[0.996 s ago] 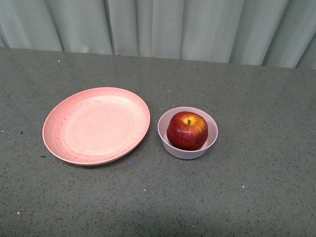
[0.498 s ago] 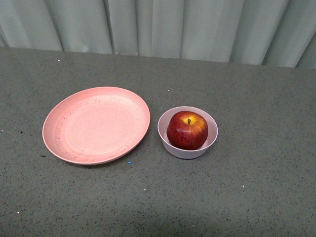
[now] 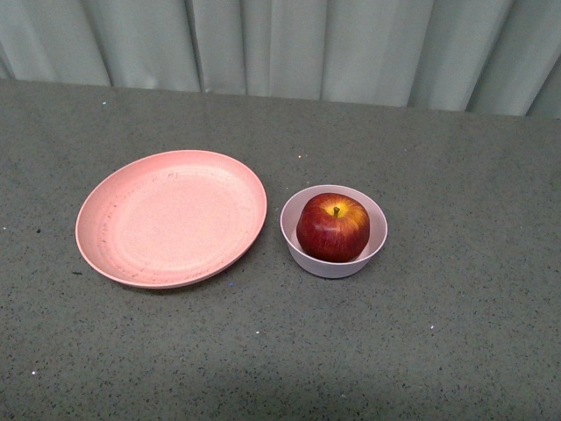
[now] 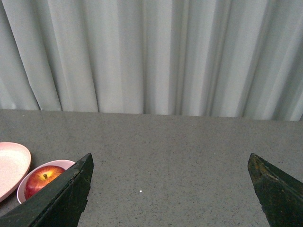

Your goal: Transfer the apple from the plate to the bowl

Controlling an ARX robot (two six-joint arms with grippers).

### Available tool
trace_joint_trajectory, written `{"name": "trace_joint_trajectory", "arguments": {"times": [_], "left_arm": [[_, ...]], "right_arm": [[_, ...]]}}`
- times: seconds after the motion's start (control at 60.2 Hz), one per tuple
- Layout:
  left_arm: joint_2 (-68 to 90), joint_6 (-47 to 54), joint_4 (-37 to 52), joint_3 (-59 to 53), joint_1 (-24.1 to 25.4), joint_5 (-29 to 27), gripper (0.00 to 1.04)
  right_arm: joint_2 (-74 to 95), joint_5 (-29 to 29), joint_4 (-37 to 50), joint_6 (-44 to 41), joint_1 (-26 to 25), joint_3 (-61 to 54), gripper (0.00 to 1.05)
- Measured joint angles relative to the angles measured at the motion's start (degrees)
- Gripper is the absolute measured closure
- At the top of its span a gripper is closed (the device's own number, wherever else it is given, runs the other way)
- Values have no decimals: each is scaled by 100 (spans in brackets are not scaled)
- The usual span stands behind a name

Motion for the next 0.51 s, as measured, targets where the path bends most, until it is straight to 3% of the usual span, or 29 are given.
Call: {"name": "trace_joint_trajectory", "arguments": {"times": [0.515], "left_arm": [[0, 0, 0, 0, 0, 0, 7]], "right_arm": [[0, 0, 0, 0, 0, 0, 9]]}}
